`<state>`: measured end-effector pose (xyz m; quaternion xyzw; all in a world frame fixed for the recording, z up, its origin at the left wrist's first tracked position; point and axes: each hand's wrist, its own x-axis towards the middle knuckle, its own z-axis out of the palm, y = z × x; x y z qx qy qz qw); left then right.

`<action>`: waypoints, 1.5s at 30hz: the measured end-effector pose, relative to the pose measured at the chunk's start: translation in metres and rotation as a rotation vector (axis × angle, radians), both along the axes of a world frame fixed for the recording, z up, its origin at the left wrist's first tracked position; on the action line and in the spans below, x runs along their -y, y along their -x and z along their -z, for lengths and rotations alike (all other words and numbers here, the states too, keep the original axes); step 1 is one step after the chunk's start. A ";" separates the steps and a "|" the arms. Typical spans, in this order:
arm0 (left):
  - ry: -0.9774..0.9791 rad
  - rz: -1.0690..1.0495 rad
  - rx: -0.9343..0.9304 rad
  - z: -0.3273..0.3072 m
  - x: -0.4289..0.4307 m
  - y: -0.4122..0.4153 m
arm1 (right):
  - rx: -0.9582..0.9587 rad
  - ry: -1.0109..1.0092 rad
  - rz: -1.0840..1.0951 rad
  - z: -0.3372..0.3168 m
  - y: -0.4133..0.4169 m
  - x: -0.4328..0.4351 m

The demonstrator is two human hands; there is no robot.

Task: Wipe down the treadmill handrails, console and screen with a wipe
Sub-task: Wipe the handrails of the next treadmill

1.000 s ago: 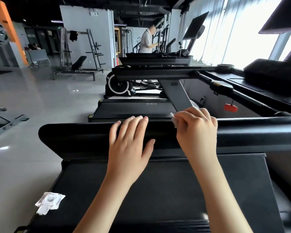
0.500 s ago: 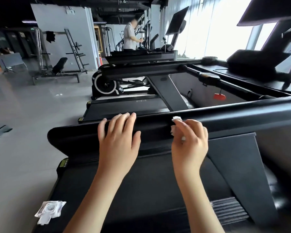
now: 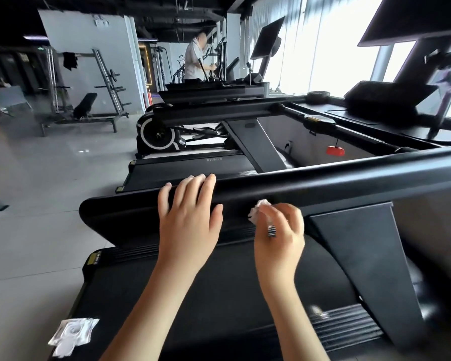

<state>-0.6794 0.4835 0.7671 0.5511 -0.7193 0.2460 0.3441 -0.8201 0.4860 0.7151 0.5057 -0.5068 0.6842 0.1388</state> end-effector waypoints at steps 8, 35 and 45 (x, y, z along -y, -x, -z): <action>0.005 -0.001 0.002 0.000 0.000 0.000 | 0.091 0.047 0.032 0.010 -0.013 -0.003; 0.006 0.030 -0.062 -0.001 -0.003 -0.027 | -0.398 -0.149 0.089 -0.080 -0.006 0.029; -0.018 -0.064 -0.092 -0.001 -0.005 -0.047 | -0.502 -0.241 -0.020 -0.088 -0.019 0.030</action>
